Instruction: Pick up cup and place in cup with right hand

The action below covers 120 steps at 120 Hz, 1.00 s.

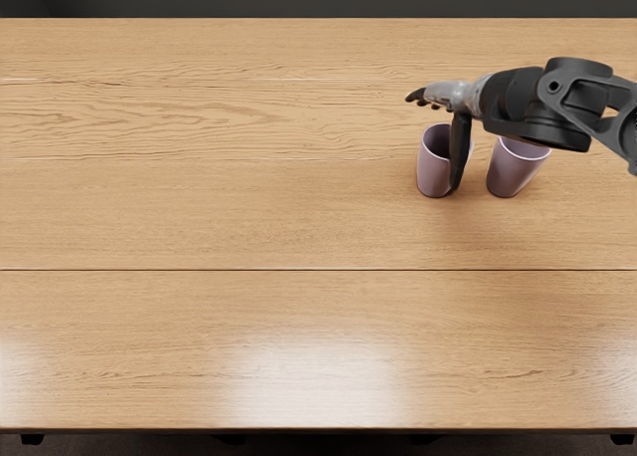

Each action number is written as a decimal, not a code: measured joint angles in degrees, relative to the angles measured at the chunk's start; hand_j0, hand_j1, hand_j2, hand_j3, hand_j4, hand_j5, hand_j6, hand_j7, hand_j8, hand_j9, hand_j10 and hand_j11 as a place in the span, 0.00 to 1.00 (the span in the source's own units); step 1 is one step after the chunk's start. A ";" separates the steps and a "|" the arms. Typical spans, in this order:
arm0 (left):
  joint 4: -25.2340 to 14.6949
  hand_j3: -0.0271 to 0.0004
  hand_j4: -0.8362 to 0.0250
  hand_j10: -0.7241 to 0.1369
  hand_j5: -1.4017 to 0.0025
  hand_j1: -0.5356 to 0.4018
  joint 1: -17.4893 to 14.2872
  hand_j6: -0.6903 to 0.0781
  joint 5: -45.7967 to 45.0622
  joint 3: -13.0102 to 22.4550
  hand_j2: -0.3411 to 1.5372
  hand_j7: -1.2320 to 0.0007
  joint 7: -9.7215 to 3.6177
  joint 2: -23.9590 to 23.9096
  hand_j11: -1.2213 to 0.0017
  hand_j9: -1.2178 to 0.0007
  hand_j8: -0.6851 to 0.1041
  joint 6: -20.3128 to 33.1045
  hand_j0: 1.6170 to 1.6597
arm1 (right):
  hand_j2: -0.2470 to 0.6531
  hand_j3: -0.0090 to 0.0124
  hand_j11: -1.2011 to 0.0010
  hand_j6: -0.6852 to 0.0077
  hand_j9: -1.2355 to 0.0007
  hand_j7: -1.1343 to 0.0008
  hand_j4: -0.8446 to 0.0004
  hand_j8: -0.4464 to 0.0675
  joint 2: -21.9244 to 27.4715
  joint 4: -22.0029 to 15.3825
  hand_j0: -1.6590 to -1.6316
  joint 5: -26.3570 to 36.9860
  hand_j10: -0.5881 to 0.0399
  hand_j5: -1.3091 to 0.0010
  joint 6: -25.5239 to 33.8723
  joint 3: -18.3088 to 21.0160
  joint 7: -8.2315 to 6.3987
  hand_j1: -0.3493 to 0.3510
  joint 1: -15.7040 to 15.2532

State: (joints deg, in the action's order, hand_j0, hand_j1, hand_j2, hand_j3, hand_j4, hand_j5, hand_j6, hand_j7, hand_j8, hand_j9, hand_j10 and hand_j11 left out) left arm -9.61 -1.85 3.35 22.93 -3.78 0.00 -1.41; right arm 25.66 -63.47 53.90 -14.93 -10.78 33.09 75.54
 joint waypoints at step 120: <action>0.01 0.98 0.97 0.84 1.00 0.94 0.00 0.90 0.02 -0.01 0.18 1.00 0.00 0.00 1.00 1.00 0.87 0.00 0.96 | 0.20 0.41 0.63 0.49 0.64 0.61 0.59 0.20 -1.53 2.41 0.04 2.27 0.39 0.66 6.66 5.85 0.04 0.59 -0.73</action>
State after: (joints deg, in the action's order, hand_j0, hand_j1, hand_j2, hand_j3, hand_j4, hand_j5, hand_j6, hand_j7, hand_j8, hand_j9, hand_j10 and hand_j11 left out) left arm -9.60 -1.85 3.37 22.93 -3.78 0.00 -1.41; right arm 24.13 -61.05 56.17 -8.26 -4.93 33.13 74.80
